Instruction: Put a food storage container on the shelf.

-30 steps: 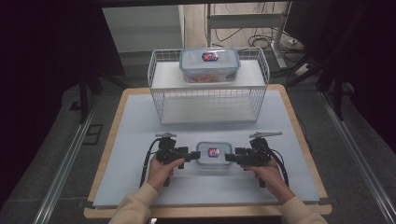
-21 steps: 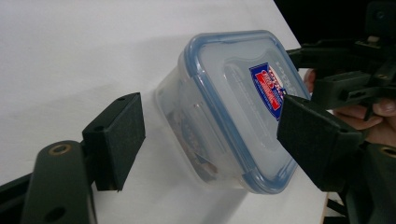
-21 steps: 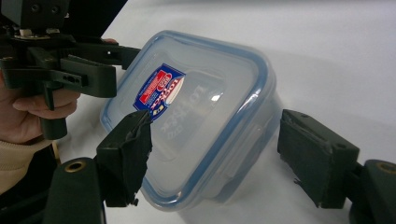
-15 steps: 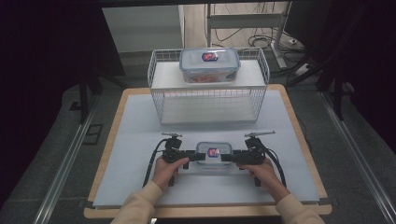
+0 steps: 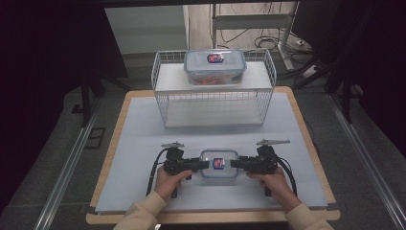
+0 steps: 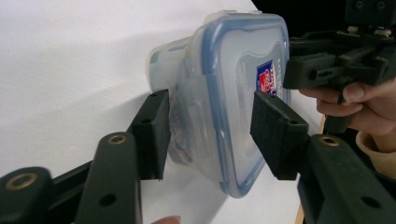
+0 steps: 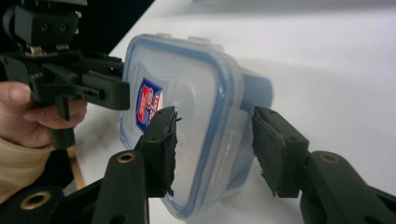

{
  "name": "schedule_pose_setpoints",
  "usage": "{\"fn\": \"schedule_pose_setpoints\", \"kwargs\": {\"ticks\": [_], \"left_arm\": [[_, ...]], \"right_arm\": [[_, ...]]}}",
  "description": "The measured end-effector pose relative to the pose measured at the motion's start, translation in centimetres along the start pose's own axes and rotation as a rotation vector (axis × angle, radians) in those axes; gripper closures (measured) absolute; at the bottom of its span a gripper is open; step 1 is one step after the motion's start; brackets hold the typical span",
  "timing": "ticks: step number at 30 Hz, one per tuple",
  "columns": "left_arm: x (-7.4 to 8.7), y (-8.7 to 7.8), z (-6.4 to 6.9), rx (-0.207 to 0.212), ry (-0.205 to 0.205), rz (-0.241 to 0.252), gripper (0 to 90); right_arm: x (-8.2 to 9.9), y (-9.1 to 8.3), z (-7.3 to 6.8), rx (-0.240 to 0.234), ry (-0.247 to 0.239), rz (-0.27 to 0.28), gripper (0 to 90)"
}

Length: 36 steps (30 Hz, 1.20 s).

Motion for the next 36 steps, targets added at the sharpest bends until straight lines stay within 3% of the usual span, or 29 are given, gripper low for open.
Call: {"fn": "schedule_pose_setpoints", "kwargs": {"ticks": [3,15,16,17,18,19,20,21,24,27,29,31,36], "left_arm": [[0.3,-0.2,0.2,-0.013,0.03,0.009,49.6],[0.4,-0.4,0.7,-0.011,0.055,0.034,51.0],[0.3,-0.5,0.8,-0.012,0.061,0.035,51.2],[0.3,-0.5,0.9,-0.008,0.06,0.038,51.6],[0.4,-0.5,1.2,0.023,0.047,0.032,53.4],[0.5,-0.4,1.4,0.027,0.044,0.028,55.3],[0.5,-0.1,1.4,-0.021,0.064,0.031,55.3],[0.5,0.1,1.4,-0.043,0.072,0.03,52.5],[0.4,0.1,1.2,-0.029,0.058,0.027,51.7],[0.4,0.1,1.0,-0.017,0.047,0.017,51.6],[0.3,0.3,0.9,-0.019,0.039,0.016,51.6],[0.3,0.3,0.7,-0.023,0.035,0.013,50.7],[0.3,0.3,0.6,-0.022,0.04,0.01,50.4]], "right_arm": [[0.0,-0.1,-0.1,-0.004,-0.008,0.006,51.5],[0.1,-0.5,-0.5,-0.003,-0.012,0.018,52.8],[-0.1,-0.6,-0.5,0.004,-0.009,0.04,58.0],[-0.9,-1.3,-0.3,0.024,0.014,0.123,70.1],[-1.2,-1.8,-0.2,0.037,0.023,0.134,72.8],[-1.5,-2.1,0.0,0.06,0.001,0.127,71.7],[-1.5,-2.1,0.1,0.079,-0.029,0.113,71.5],[-1.4,-2.1,0.2,0.069,-0.021,0.117,72.7],[-1.4,-1.9,0.2,0.068,-0.026,0.111,71.4],[-1.2,-1.7,0.2,0.047,-0.012,0.107,64.1],[-0.4,-1.0,0.2,0.007,-0.016,0.03,50.7],[0.5,-0.2,0.1,0.0,-0.026,-0.012,44.4],[0.9,-0.3,0.2,-0.04,-0.011,-0.046,46.2]]}}
Point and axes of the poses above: each handheld gripper's, and its own axes: y roughly forward along the jaws, x roughly out of its underside, z roughly to its right, the point moved 7 cm from there along y, roughly forward along the jaws, and after that the axes turned 15 degrees about -y, right-handed, at the moved point
